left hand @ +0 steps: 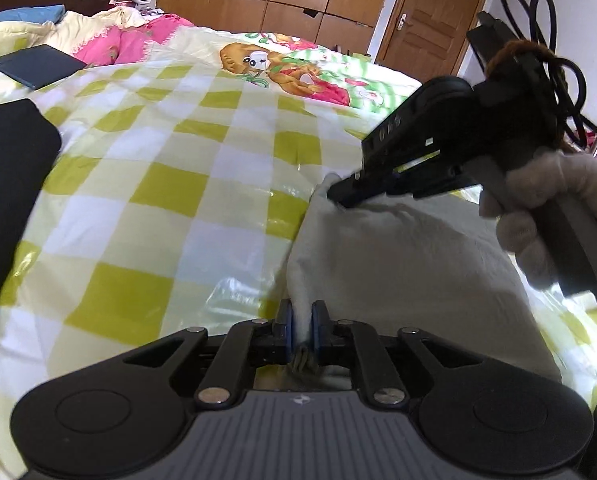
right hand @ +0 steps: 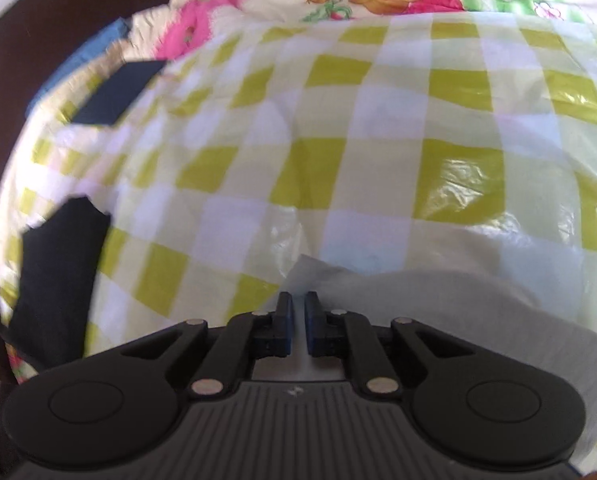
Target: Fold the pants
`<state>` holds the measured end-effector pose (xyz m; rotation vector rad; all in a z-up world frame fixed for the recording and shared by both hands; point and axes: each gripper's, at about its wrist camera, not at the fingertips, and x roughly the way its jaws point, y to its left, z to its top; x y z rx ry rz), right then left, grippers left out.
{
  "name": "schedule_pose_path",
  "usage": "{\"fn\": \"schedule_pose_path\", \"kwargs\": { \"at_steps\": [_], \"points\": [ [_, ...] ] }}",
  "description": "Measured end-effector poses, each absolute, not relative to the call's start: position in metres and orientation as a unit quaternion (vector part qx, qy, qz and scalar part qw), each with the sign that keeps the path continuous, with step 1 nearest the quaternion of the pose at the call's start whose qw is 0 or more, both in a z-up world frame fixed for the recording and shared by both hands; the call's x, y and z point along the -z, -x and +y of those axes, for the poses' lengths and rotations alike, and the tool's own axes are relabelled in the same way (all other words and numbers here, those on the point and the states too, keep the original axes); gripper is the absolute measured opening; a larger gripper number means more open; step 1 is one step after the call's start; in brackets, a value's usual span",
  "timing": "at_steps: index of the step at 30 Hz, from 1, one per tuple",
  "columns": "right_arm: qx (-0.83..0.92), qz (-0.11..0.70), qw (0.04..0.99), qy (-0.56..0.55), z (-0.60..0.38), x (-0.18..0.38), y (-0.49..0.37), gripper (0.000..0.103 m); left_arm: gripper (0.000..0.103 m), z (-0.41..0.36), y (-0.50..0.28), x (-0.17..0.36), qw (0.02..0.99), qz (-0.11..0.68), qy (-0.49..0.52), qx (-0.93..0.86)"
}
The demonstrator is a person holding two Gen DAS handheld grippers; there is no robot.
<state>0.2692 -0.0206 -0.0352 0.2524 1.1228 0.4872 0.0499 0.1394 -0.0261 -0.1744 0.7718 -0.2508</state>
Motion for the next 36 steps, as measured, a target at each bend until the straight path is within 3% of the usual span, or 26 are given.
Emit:
{"fn": "schedule_pose_path", "kwargs": {
  "at_steps": [5,10,16,21,25,28,36],
  "points": [
    [-0.243,0.466,0.842,-0.119,-0.046,-0.012,-0.24,0.044,0.03,0.143,-0.038,0.008,0.924,0.359,0.068,0.113],
    [-0.247,0.47,0.835,-0.143,-0.088,-0.018,-0.178,0.045,0.03,0.132,-0.036,-0.013,0.944,0.312,0.018,0.102],
    [-0.258,0.536,0.794,-0.13,-0.094,0.032,-0.096,0.046,0.032,0.11,-0.058,0.031,0.914,0.39,-0.041,0.101],
    [-0.276,0.487,0.828,-0.04,-0.087,0.006,-0.057,0.047,0.041,0.11,-0.059,0.024,0.911,0.398,-0.053,0.093],
    [-0.296,0.485,0.821,-0.061,-0.093,0.009,-0.051,0.059,0.041,0.102,-0.055,0.01,0.918,0.38,-0.072,0.089],
    [-0.308,0.535,0.782,-0.084,-0.093,0.026,-0.051,0.054,0.041,0.094,-0.058,0.014,0.911,0.393,-0.089,0.089],
    [-0.231,0.49,0.818,-0.192,-0.16,0.01,-0.094,0.056,0.041,0.095,-0.059,-0.018,0.927,0.349,-0.089,0.104]
  ]
}}
